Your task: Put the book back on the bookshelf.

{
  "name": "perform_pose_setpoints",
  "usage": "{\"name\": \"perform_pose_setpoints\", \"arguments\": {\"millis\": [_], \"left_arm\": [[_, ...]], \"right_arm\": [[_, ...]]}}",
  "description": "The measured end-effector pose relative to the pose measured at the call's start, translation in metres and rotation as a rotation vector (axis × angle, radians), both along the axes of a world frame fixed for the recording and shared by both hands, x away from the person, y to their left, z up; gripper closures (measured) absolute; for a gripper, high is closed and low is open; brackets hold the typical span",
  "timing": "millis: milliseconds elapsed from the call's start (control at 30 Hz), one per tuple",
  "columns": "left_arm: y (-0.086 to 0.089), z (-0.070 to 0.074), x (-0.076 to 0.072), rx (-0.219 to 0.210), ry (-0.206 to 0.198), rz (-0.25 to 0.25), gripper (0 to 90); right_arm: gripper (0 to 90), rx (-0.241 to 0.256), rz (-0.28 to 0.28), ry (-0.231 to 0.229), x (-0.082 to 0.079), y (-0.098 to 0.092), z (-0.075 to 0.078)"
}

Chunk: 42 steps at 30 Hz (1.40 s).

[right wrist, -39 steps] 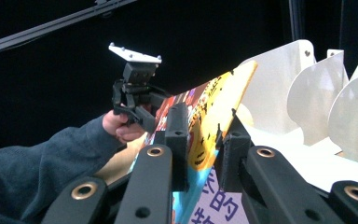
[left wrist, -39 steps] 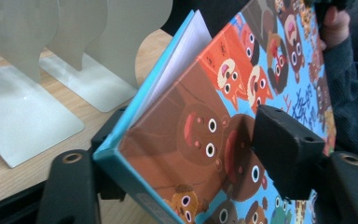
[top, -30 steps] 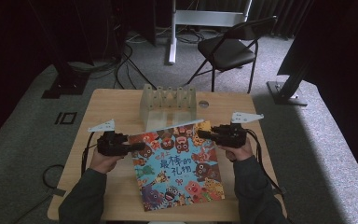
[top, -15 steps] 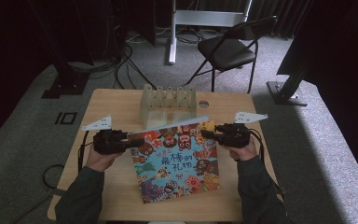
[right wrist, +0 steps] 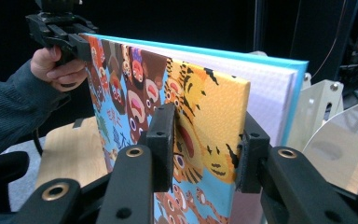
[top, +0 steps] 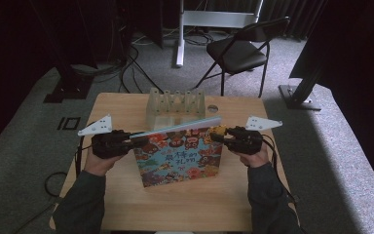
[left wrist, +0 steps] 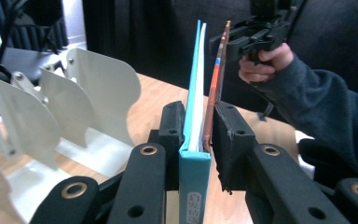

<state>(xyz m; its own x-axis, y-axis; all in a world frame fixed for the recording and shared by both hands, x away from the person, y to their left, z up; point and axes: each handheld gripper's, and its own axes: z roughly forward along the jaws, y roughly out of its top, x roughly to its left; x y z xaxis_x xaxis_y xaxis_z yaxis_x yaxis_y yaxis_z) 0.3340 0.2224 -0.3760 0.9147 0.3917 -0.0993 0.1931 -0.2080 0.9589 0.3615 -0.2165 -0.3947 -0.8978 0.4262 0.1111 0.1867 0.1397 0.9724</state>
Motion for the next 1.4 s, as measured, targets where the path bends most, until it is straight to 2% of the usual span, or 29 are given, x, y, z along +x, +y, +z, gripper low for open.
{"name": "perform_pose_setpoints", "arguments": {"millis": [67,133,200,333,533,600,767,1233,1400], "left_arm": [[0.001,-0.001,0.000,-0.001,-0.002,-0.001,73.8],[0.002,-0.003,-0.002,-0.019,-0.007,-0.017,74.1],[0.001,-0.003,-0.005,-0.019,-0.014,-0.038,74.3],[-0.002,-0.001,-0.010,-0.006,-0.024,-0.064,73.9],[-0.013,-0.006,-0.014,0.038,-0.027,-0.065,67.7],[-0.015,-0.008,-0.015,0.033,-0.025,-0.070,66.1],[-0.018,-0.010,-0.017,0.025,-0.030,-0.060,63.8],[-0.025,-0.017,-0.017,0.002,-0.048,-0.026,66.4],[-0.028,-0.019,-0.018,-0.002,-0.052,-0.013,64.4]], "right_arm": [[65.0,0.000,-0.002,-0.012,0.000,0.001,0.000],[64.2,-0.005,0.001,-0.016,-0.001,0.001,0.001],[62.4,-0.020,0.007,-0.015,-0.002,0.000,0.000],[60.6,-0.062,0.002,-0.021,-0.006,-0.003,0.001],[58.0,-0.074,0.013,-0.002,-0.008,-0.007,-0.002],[57.8,-0.079,0.014,0.004,-0.008,-0.009,-0.004],[57.2,-0.086,0.005,0.017,-0.009,-0.014,-0.008],[57.2,-0.094,-0.015,0.036,-0.010,-0.025,-0.012],[57.2,-0.096,-0.022,0.043,-0.010,-0.028,-0.014]]}}
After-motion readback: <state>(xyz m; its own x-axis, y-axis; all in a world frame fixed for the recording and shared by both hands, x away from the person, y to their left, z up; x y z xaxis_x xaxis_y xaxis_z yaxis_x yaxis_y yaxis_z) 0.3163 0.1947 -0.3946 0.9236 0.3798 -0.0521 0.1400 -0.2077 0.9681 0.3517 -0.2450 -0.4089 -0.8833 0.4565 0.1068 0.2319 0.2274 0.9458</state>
